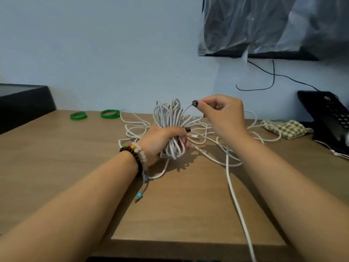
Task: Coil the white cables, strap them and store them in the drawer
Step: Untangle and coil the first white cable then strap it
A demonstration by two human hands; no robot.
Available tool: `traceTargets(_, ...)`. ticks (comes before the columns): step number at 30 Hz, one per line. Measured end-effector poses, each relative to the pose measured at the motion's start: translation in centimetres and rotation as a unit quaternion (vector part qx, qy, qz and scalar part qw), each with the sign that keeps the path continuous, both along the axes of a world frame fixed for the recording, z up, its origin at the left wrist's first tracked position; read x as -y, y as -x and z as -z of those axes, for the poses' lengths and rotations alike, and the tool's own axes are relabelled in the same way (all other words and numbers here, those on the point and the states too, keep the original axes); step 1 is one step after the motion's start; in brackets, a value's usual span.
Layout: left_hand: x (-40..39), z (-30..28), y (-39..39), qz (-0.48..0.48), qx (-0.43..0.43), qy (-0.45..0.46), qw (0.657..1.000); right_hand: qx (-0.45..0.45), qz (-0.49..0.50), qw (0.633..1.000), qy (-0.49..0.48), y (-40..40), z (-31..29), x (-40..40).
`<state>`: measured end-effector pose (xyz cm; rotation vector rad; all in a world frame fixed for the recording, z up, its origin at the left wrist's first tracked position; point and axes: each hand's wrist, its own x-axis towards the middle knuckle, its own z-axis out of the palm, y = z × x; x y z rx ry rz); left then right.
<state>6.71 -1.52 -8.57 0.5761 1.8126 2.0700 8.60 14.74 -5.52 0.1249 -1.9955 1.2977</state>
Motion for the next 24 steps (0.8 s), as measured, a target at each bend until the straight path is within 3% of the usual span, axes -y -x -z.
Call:
traceTargets(6,1.5,-0.6,2.3,0.024,-0.004,-0.112,0.993,0.027,-0.053,0.998,0.024,1.7,1.4,0.2)
traceTargets(11,2.6,-1.3,3.5,-0.079,0.017,-0.205,0.975,0.101,-0.161,0.975,0.114,1.2,1.3,0.5)
traceTargets(17,3.3,-0.8,4.0,-0.100,-0.057,-0.130,0.985,0.085,-0.134,0.972,0.174,0.5,0.9,0.6)
traceTargets(21,2.1,-0.1,3.6,-0.070,-0.035,-0.126,0.989,-0.002,-0.081,0.993,0.081,0.1,1.5,1.1)
traceTargets(24,1.7,0.0,3.3,-0.047,0.001,-0.132,0.990,-0.018,-0.100,0.995,-0.012,-0.2,2.3,2.1)
